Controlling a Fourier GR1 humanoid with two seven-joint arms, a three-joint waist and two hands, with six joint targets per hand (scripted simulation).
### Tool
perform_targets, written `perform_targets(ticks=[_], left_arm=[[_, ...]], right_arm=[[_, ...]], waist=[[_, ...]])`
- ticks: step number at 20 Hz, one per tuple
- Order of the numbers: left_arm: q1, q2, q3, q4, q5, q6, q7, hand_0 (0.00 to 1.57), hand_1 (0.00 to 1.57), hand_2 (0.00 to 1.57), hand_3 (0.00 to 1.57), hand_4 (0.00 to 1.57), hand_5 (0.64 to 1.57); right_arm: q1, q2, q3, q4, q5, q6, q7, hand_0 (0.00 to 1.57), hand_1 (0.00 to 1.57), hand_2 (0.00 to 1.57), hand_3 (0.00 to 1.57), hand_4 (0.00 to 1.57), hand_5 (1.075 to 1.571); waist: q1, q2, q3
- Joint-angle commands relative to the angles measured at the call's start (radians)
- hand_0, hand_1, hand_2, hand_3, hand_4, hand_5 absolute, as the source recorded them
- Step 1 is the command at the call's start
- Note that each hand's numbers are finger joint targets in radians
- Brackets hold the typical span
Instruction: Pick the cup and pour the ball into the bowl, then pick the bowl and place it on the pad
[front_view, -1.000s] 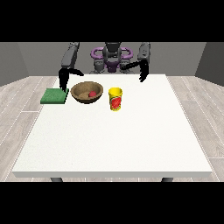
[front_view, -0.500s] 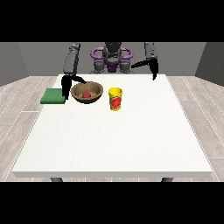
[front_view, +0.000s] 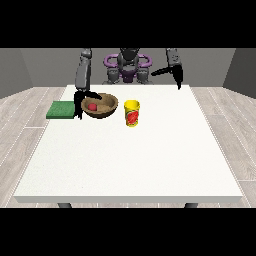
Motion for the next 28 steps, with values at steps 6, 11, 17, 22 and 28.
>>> perform_targets(ticks=[6,11,17,22,28], left_arm=[[-0.008,-0.007,-0.028,-0.080,0.004,-0.028,-0.015,0.00,0.00,0.00,0.00,0.47,1.564],[-0.038,-0.002,-0.028,-0.052,0.018,-0.058,-0.002,0.00,0.00,0.00,0.00,0.71,1.515],[0.015,0.001,0.023,0.052,0.051,-0.065,-0.021,0.00,0.00,0.00,0.00,0.96,1.422],[0.058,0.074,0.135,0.188,0.088,-0.071,-0.014,0.00,0.00,0.00,0.00,1.00,1.411],[0.125,0.070,0.122,0.123,0.093,-0.090,0.018,0.00,0.00,0.00,0.00,1.00,1.410]], right_arm=[[0.100,-0.064,0.025,0.108,0.117,-0.258,0.055,1.57,1.57,1.57,1.09,0.85,1.505],[0.125,-0.078,0.086,0.049,0.220,-0.464,0.087,1.57,1.57,1.57,1.49,0.93,1.563],[0.050,-0.094,0.151,-0.017,0.265,-0.528,0.376,1.57,1.57,1.57,0.95,0.87,1.567],[-0.016,-0.136,0.248,-0.099,0.312,-0.408,0.636,1.57,1.57,1.57,0.89,0.81,1.565],[-0.002,-0.199,0.195,-0.150,0.257,-0.310,0.729,1.57,1.57,1.57,0.77,0.79,1.570]], waist=[[0.090,0.093,-0.0037],[0.114,0.061,-0.0076],[0.072,-0.093,-0.0055],[-0.099,-0.251,-0.0035],[-0.102,-0.291,-0.0006]])
